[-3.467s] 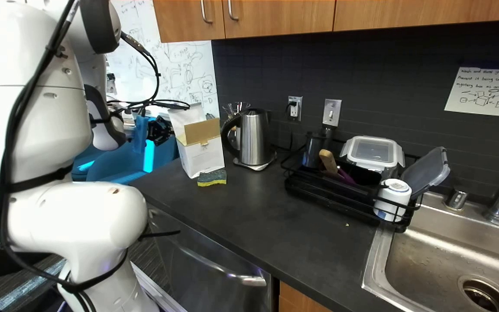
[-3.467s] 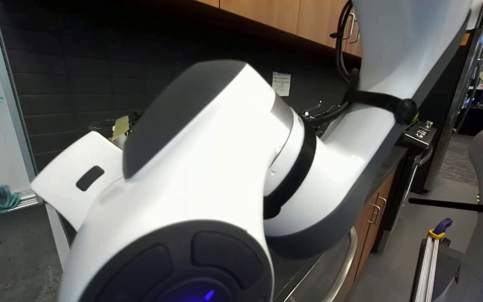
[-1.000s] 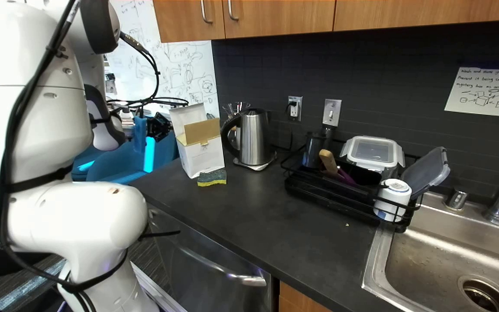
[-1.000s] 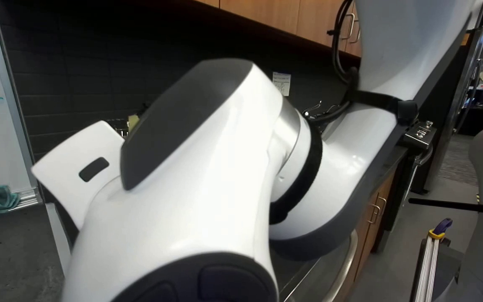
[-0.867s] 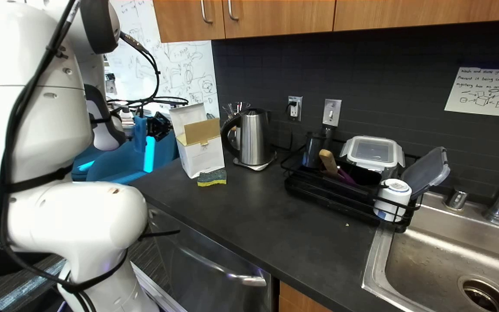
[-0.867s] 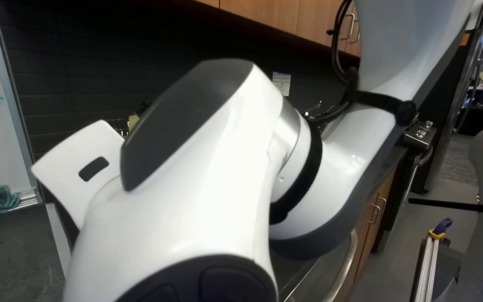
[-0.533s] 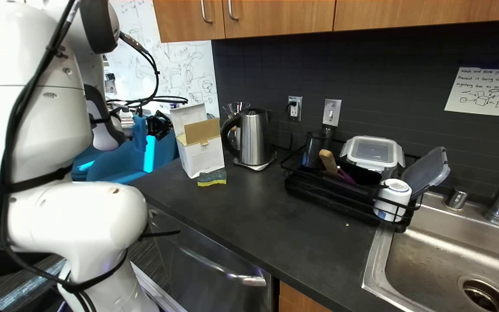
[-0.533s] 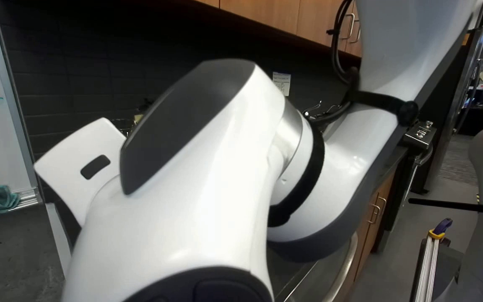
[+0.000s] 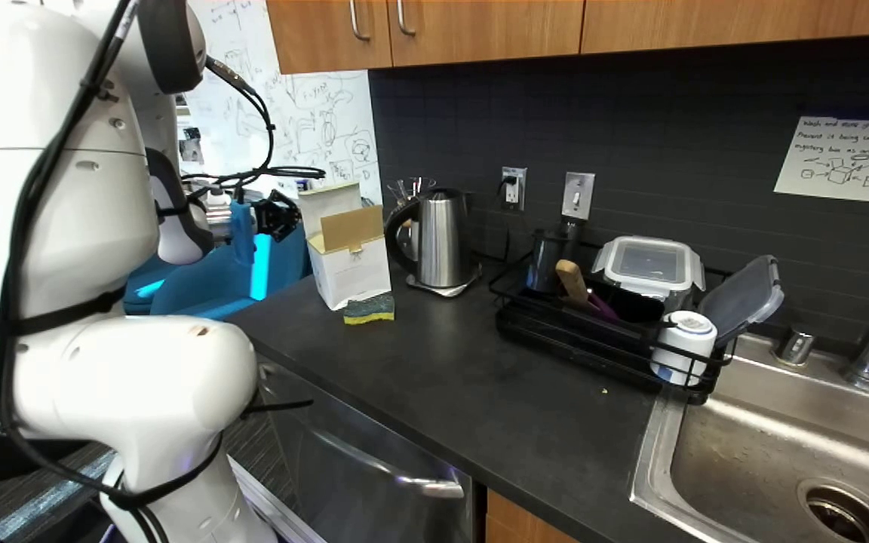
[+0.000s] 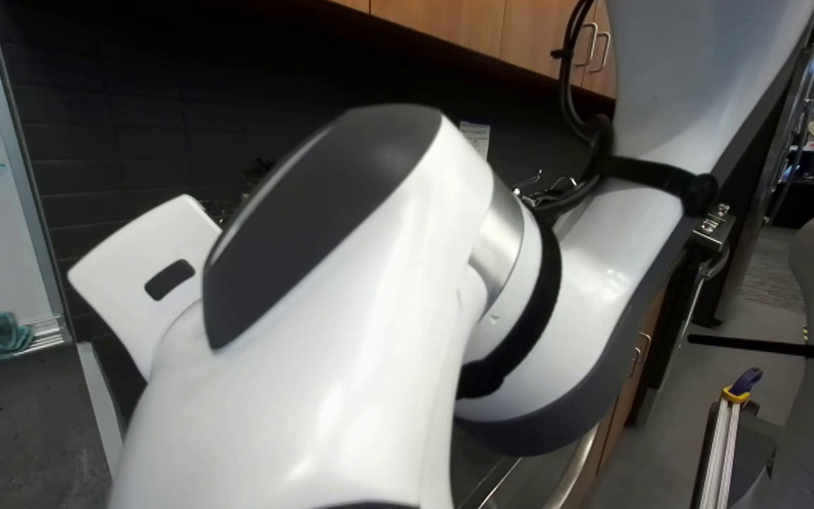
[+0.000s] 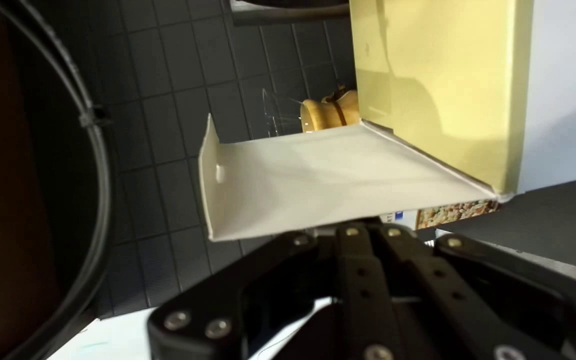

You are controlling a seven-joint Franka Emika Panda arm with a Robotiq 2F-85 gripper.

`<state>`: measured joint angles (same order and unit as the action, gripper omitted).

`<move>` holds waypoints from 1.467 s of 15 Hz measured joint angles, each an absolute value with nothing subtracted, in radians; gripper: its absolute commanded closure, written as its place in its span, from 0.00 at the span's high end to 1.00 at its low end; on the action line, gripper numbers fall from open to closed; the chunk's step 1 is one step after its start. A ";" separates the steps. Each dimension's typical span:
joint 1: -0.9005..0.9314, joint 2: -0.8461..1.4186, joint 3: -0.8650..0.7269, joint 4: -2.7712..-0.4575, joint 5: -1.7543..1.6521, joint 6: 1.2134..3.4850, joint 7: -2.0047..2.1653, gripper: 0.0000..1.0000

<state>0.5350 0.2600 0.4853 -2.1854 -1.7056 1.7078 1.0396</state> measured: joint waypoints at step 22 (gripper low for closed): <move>0.567 0.278 0.495 -2.186 -1.651 1.511 1.156 0.00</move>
